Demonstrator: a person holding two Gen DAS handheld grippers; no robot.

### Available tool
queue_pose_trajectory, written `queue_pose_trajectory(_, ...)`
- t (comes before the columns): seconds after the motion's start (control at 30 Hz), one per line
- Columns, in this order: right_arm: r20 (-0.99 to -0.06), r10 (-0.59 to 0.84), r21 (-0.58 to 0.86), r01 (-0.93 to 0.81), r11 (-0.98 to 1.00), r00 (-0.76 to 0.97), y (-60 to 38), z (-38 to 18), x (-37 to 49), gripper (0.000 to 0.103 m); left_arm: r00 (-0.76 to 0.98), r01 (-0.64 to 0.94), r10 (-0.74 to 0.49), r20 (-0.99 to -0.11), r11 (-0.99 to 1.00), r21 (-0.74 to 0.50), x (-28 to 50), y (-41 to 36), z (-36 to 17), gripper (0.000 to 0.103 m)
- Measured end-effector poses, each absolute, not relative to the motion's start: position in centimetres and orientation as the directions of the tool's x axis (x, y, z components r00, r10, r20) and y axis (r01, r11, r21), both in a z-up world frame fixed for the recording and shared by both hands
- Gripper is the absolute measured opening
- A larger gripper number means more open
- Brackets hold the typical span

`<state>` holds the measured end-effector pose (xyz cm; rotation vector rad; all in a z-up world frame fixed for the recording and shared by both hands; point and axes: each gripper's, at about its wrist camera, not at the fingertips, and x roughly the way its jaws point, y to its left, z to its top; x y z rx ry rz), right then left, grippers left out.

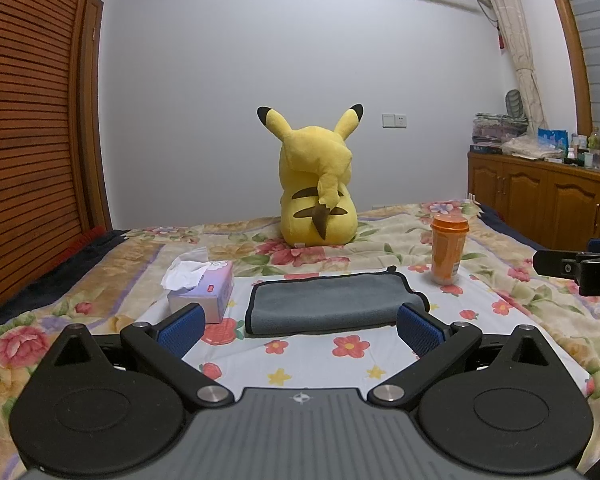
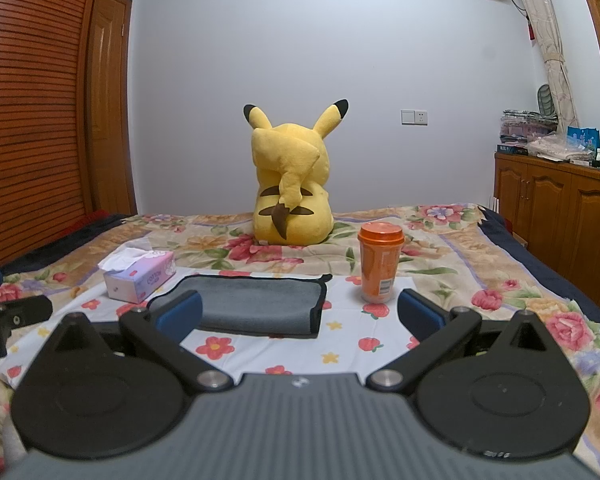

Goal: Fold towel

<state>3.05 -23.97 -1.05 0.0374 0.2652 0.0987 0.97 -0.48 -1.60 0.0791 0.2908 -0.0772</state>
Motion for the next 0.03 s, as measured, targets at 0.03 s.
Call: queue_pose_trajectory(0.03,-0.260,0.103,0.050,-0.093,0.994,0.960,-23.96,-1.06,3.05,0.103,0.955,0.089,-0.066,-0.289,0.994,0.067,0.94,-0.49,-1.71,0.103)
